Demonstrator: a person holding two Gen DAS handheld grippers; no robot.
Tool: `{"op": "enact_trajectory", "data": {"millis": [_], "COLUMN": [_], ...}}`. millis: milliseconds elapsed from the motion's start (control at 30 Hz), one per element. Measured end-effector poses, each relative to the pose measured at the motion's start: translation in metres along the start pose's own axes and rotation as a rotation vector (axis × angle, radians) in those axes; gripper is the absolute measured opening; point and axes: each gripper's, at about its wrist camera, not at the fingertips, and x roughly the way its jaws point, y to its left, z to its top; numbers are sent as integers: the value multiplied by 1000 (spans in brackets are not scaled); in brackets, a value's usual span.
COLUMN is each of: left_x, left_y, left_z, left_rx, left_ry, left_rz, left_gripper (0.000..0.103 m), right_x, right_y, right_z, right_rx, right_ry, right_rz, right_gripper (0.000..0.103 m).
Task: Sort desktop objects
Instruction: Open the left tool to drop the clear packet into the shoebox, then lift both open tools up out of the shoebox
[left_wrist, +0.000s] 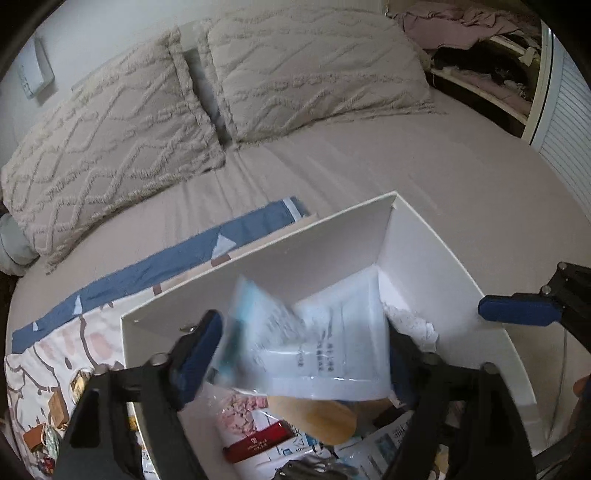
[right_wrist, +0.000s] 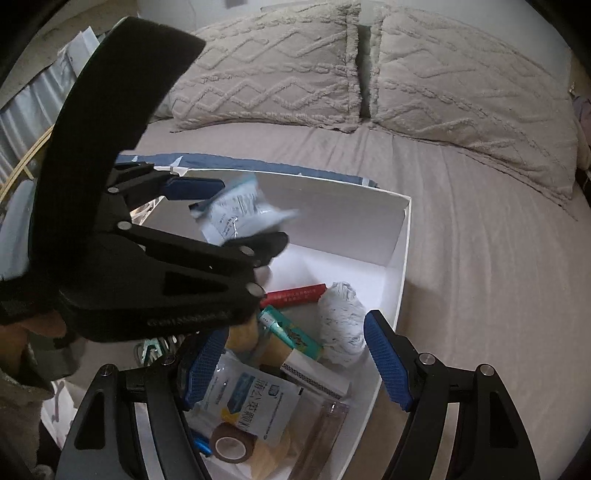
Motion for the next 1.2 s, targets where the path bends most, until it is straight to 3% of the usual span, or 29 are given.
{"op": "enact_trajectory", "data": {"millis": [267,667,867,1033,1200], "left_x": [-11,-12,-25,-34,-40], "left_y": [18,43,60,77,86], "left_z": [-2,-20,-24,-31,-41], "left_rx": [-50,-153,-182,-238,-230], "left_ry": [-10,13,-32,-37,-48], "left_rz": [21,-13,25,20,28], "left_gripper": [92,92,92,92,92], "right_x": [-3,-6,-6,-6,-7], "right_y": [4,13,26,27,21], "right_z": [4,5,7,10,11], "right_rx": [-6,-13,-58,-42,-8], "right_ry": [-16,-41,-25,-35,-45], "right_rz": [24,46,-9,-24,-34], "right_gripper": [76,76,76,76,76]}}
